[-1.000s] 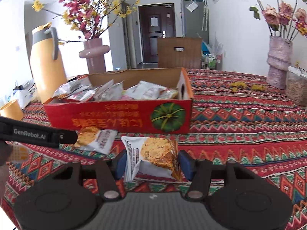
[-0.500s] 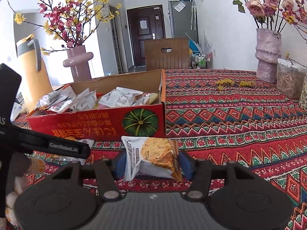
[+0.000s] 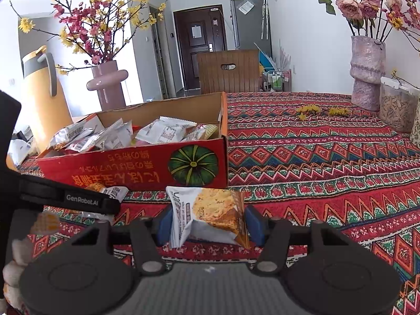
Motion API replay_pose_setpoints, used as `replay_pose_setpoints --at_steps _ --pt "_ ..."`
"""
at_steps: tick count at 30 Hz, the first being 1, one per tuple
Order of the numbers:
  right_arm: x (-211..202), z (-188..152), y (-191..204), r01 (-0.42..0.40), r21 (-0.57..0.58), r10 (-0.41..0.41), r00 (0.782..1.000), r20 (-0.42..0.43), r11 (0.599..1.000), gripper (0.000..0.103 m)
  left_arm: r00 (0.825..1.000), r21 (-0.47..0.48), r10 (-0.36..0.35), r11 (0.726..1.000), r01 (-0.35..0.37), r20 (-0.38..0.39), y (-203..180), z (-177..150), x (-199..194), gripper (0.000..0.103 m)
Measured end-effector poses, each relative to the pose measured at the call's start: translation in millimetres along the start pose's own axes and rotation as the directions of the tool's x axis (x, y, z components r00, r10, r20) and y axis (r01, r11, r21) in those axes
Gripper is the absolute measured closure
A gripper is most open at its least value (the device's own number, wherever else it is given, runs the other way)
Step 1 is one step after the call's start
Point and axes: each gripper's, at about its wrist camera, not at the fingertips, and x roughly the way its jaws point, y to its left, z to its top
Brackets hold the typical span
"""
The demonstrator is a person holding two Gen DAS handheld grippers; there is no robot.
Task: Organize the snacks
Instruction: 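Grasp the last biscuit packet with the left gripper while the right gripper holds its packet, then lower both biscuit packets into the box and open both grippers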
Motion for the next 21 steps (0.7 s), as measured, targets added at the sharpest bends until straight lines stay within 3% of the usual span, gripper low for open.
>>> replay_pose_setpoints --at_steps 5,14,21 --pt "-2.3 0.5 2.1 0.002 -0.002 -0.002 1.000 0.005 1.000 0.046 1.000 0.007 -0.026 1.000 0.026 0.013 6.5 -7.9 -9.0 0.049" --pt "-13.7 12.4 13.3 -0.007 -0.025 0.008 0.998 0.056 1.000 0.045 0.990 0.062 -0.076 0.996 0.069 0.118 17.7 -13.0 -58.2 0.049" --pt "-10.8 40.9 28.4 -0.031 -0.044 0.036 0.993 0.117 0.999 0.045 0.965 0.055 -0.103 0.994 0.093 0.242 22.8 13.0 -90.2 0.048"
